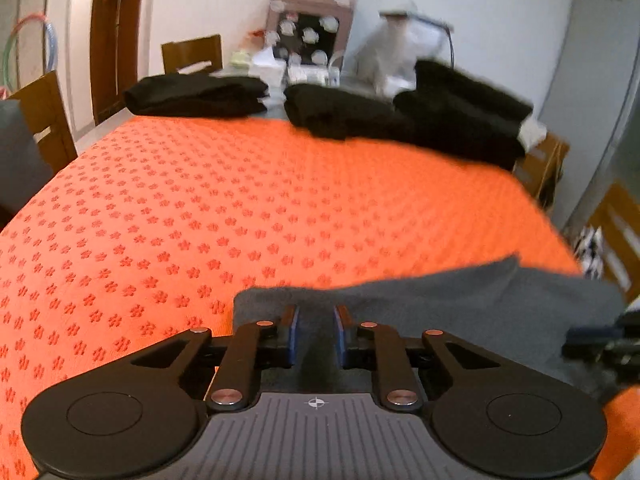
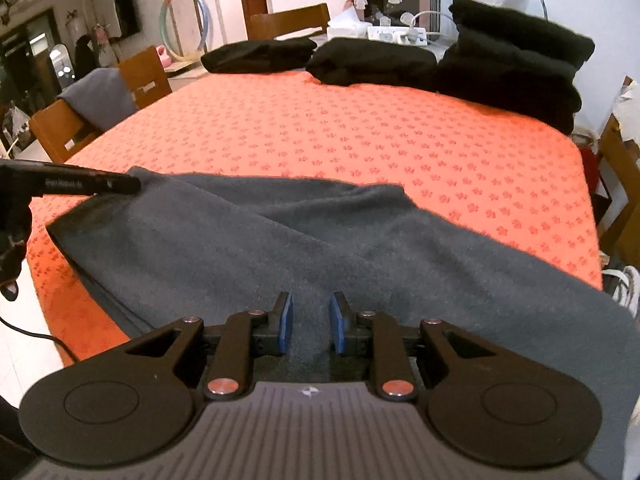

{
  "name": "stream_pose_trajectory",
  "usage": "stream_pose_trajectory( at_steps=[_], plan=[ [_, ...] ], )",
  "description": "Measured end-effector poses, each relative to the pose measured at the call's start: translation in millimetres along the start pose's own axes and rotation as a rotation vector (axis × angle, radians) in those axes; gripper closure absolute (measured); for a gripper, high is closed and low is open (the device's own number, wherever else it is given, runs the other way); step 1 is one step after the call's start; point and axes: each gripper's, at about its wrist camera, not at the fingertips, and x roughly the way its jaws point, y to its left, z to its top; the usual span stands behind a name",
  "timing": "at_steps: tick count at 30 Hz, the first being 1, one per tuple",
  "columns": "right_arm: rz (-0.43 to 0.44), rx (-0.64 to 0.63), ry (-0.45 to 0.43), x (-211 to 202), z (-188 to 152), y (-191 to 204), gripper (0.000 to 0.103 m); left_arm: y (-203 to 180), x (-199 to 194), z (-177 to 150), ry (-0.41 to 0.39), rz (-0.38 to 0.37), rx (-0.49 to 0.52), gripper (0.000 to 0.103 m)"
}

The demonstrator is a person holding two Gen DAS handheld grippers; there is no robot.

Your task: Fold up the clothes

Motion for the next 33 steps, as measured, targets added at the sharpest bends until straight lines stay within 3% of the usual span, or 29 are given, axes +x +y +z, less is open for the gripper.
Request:
stream_pose_trajectory(
  at_steps=[3,8,12,17,23,28,33],
  plan=[
    [0.026,-0.015,-0.019,-16.1,-4.6,6.7,0.069,-1.4,-17.9,-5.7,-0.009,-0.034,0.027,0.081],
    [0.041,-0.065,0.023,-19.8,-25.4,19.2,0.068,-9.8,-19.0,-30.3,0.048,-0.032,0.151,0.079],
    [0.025,-0.098,0.024,-15.1,-39.3,21.9,0.068,-12.6,-11.8,-45.8,0.038,-0.013,0.231,0.079],
    [-0.007,-0.041,-0.001,-35.0,-33.7,12.8,0.068,-18.4,-19.0,-33.8,0.029,-0.017,0.205,0.074],
    [-0.180,0.211,-0.094,-91.6,-50.2,-28.9,0.061,-26.5,-30.0,-18.3,0.026,-0.076,0.178,0.067],
    [-0.306,0.465,-0.151,-133.1,-84.2,-75.1,0.042,-34.5,-34.1,-3.1,0.049,-0.162,0.134,0.059],
    [-0.359,0.783,-0.242,-154.5,-134.2,-126.0,0.022,-48.8,-32.0,5.6,0.049,-0.205,0.132,0.056]
  ],
)
